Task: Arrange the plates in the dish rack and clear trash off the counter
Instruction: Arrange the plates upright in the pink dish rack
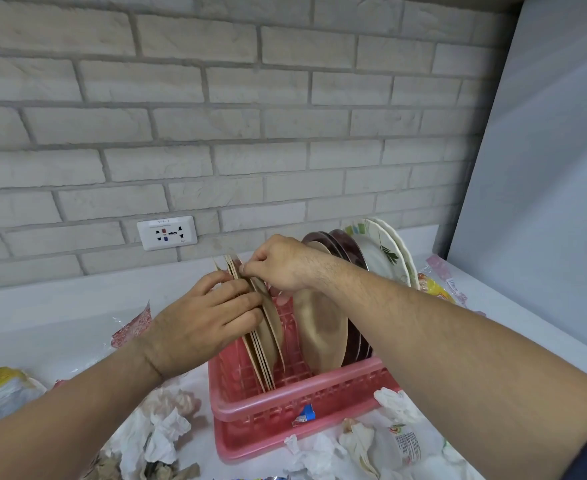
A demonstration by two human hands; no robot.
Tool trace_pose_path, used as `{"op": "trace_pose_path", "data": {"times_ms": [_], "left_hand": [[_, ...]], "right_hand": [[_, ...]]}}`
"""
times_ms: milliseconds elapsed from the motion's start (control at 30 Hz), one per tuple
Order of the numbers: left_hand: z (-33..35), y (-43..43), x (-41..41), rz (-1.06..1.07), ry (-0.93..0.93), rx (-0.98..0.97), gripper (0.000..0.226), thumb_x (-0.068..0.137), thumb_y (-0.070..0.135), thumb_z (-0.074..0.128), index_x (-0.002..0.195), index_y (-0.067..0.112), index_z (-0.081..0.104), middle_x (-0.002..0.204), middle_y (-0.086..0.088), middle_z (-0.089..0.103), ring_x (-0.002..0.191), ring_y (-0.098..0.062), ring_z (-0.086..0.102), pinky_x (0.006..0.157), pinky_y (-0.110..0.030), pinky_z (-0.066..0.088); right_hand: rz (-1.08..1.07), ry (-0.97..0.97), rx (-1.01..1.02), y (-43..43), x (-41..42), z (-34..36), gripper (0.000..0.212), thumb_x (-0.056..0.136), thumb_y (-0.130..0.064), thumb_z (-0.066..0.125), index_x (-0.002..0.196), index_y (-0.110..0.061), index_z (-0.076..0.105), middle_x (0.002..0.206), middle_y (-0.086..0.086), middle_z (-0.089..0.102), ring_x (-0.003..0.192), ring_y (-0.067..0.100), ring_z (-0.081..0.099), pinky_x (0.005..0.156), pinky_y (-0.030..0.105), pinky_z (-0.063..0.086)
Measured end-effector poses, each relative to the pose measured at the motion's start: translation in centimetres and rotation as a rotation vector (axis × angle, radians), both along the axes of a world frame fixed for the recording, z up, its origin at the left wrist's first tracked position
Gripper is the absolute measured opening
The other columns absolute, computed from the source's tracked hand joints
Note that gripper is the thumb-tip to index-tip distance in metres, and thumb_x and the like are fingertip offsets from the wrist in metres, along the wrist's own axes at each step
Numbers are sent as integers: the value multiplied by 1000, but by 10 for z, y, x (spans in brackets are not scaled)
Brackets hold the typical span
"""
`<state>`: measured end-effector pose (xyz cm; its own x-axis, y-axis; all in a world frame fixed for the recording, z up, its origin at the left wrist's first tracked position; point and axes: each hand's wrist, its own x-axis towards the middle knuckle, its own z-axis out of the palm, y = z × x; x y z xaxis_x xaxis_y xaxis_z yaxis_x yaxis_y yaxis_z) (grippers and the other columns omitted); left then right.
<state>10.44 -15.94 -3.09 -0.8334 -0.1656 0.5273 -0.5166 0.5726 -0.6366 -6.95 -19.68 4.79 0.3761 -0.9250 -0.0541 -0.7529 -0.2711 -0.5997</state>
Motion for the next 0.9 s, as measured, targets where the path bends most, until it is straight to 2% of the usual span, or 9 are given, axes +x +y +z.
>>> {"op": "trace_pose_path", "data": {"times_ms": [67,167,267,400,533,667,733,800,900], "left_hand": [[0,0,0,2,-1,1,20,97,4,48,96,14,65,110,-2,67,104,-23,61,99,-39,40],[1,3,-1,-9,22,-9,20,95,1,49,94,13,65,103,-5,66,98,-25,61,94,-40,44],[2,6,-3,-20,66,-9,22,95,-1,48,87,12,65,96,-8,65,88,-26,62,89,-42,48],[3,6,-4,-32,88,8,23,95,-1,47,86,11,64,93,-9,64,86,-26,62,90,-42,48],[5,5,-5,-61,79,22,16,92,-3,53,88,9,63,93,-12,61,87,-29,61,87,-43,50],[6,4,-4,-57,60,24,19,93,-4,48,91,8,63,94,-12,60,88,-29,60,88,-43,49],[6,4,-4,-49,64,24,21,94,-5,46,93,8,63,94,-11,60,88,-28,59,89,-42,48],[6,5,-4,-47,67,29,21,94,-5,46,93,7,63,94,-12,60,88,-29,59,88,-42,49],[5,5,-4,-43,71,31,21,94,-6,45,93,7,62,95,-12,60,88,-29,59,88,-42,49]], "right_hand": [[0,96,-42,3,4,5,31,95,-31,54,92,-6,71,79,12,74,64,24,73,62,31,61],[-7,306,-195,9,8,15,27,97,-23,52,78,-5,61,73,8,67,63,22,65,47,24,46],[-89,484,-300,14,2,29,7,94,-9,54,93,-8,61,78,6,55,73,22,59,54,27,46],[-219,553,-358,16,-12,42,20,87,1,59,105,-6,63,85,6,58,69,23,53,52,30,43],[-269,640,-394,21,-20,45,17,79,9,65,85,-5,57,68,6,46,52,19,44,45,29,40],[-263,604,-377,24,-24,33,18,81,7,65,96,-3,59,66,6,43,53,19,43,61,32,47],[-230,588,-364,28,-27,26,13,85,6,61,85,-6,55,64,5,43,60,20,47,75,36,50],[-212,585,-371,32,-27,24,23,87,5,60,72,-8,47,63,4,43,63,19,48,83,39,49],[-236,576,-423,30,-27,29,14,84,6,62,93,-3,58,65,6,42,59,21,47,67,34,49]]}}
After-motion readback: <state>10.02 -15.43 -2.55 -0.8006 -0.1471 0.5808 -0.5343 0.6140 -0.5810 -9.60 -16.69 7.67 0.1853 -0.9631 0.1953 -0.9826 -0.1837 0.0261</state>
